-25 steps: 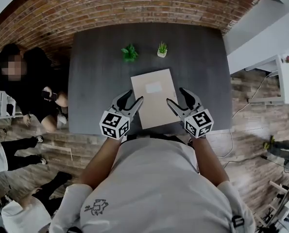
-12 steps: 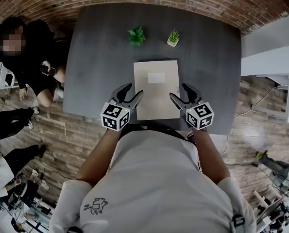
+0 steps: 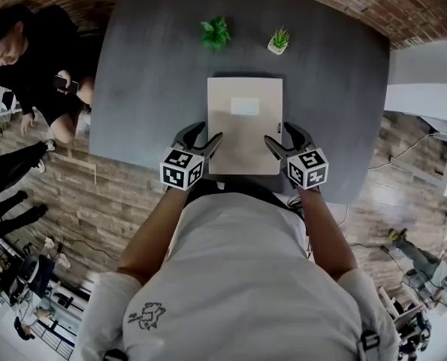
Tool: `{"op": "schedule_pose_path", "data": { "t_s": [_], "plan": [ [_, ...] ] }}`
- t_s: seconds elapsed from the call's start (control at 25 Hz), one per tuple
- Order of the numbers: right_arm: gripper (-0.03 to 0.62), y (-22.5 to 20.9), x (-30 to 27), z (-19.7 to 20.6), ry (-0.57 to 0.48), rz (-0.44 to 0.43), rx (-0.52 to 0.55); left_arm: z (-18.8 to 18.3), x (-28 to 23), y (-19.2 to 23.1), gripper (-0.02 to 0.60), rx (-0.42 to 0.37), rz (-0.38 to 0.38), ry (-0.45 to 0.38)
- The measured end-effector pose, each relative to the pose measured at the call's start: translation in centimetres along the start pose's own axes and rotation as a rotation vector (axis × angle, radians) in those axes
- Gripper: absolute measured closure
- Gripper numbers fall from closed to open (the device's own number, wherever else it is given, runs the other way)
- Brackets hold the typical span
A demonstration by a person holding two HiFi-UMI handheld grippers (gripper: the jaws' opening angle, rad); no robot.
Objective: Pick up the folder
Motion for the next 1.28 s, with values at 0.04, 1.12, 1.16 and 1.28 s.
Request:
{"op": "schedule_pose_path", "data": {
  "t_s": [0.04, 1.12, 1.16, 1.28],
  "plan": [
    [0.279, -0.3, -0.2, 0.4, 0.009, 0.000, -0.009, 0.4, -0.4, 0.2, 0.325, 0.005, -0.003, 0.013],
    [0.292, -3.4, -2.7, 6.0, 0.102, -0.028, -0.167, 7.4, -5.5, 2.0, 0.301, 0.205, 0.016, 0.215],
    [0.294, -3.4, -2.8, 6.0, 0.099, -0.026, -0.170, 7.4, -5.6, 2.0, 0.301, 0.213, 0.023, 0.219],
    [0.304, -3.4, -3.1, 6.0, 0.091, -0.017, -0.173, 7.4, -5.7, 2.1, 0.313, 0.210, 0.028, 0.220]
  ]
}}
Point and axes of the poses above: the fingertips, and each gripper's own axes: x backward along the fingers, y to its left, z out of its underside, the point moved 4 cm from there along x, backward along the fingers, and after that the axes turned 11 degrees about -z, right-handed, at the moved point
